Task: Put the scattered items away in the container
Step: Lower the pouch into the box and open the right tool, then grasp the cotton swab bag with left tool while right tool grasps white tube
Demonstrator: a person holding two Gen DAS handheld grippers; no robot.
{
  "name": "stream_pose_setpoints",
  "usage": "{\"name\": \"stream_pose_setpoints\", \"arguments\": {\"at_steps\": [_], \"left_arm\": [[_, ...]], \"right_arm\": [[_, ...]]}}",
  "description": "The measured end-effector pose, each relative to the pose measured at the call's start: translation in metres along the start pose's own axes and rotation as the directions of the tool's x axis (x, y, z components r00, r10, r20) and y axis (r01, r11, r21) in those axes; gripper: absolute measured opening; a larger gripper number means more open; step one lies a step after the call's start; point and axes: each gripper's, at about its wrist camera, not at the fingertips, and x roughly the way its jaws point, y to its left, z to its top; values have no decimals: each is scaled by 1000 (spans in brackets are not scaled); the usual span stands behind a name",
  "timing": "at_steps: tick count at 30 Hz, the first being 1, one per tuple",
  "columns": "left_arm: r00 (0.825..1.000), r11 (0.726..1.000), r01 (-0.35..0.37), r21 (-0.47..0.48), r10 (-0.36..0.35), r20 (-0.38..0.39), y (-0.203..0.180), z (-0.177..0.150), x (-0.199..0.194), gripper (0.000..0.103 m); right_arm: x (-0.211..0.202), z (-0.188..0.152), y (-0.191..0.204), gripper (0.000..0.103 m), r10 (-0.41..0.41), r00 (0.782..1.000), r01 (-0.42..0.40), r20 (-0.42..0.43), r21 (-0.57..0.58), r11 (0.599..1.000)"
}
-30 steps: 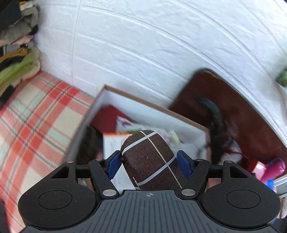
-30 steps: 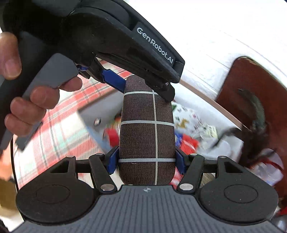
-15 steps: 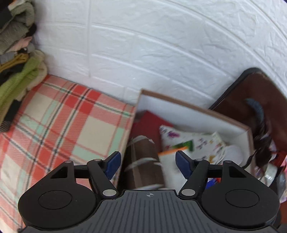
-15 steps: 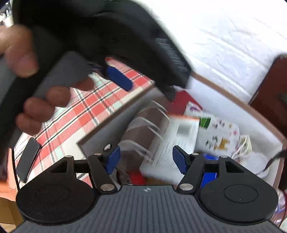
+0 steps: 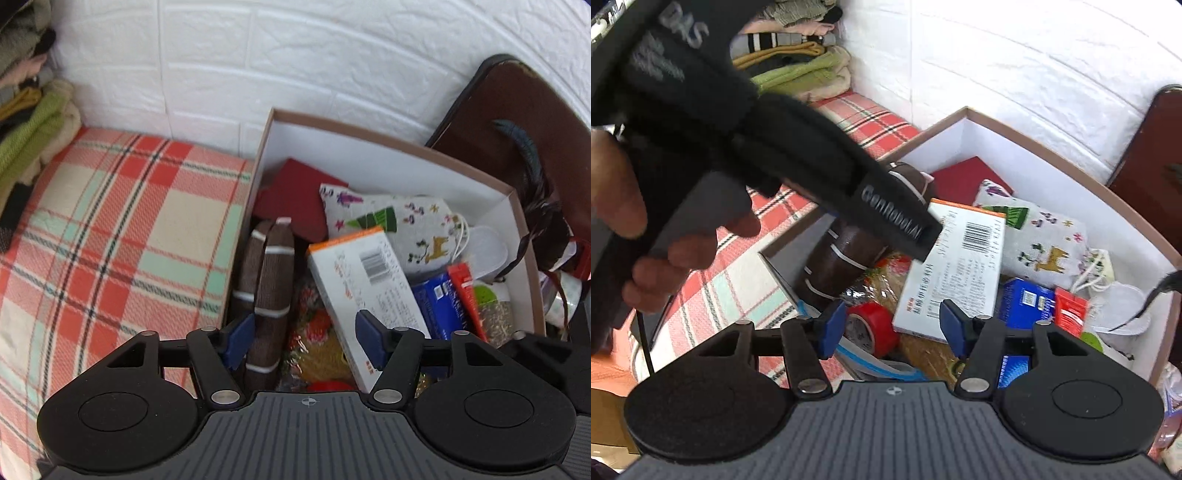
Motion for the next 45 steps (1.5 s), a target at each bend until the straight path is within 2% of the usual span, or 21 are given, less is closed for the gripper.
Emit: {"name": "stream_pose_setpoints", "arguments": {"at_steps": [1,4,5,7,9,14,22,29,35,38,45], "left_arm": [[1000,1000,1,2,-1,-5,-1,-2,1,81],[1000,1000,6,-8,-6,23,-7,-7,-7,96],[999,1000,-3,-11,3,36,-9,-9,-10,102],[998,1000,-22,-7,23,52,-14,-10,-15,103],[998,999,-37,2,37,55,-19,-12,-19,103],[996,998,-54,9,54,71,-29,-24,-30,103],[994,998,-64,25,61,94,-58,-57,-43,103],[992,998,-57,-36,61,113,-99,-90,-53,103],[983,993,-109,-38,114,147,-167,-127,-69,103],[983,996,-86,-31,89,160,-207,-144,-77,103],[982,999,-48,-2,47,181,-295,-176,-81,103]], "right_arm": [[-3,-2,0,61,-8,1000,8,4,-2,1000],[-11,-8,0,62,-21,1000,21,13,0,1000],[-14,-10,0,66,-26,1000,26,17,1,1000],[-19,-13,1,77,-34,999,34,23,2,999],[-24,-17,1,95,-43,999,43,29,4,999],[-38,-26,1,103,-65,997,65,44,9,998],[-62,-52,-10,103,-80,995,77,52,63,995],[-95,-85,-29,103,-59,991,50,118,78,996],[-142,-133,-53,103,-15,982,5,186,58,998],[-167,-160,-70,103,-5,979,-7,206,59,998],[-221,-219,-112,103,-38,969,17,243,87,996]]}}
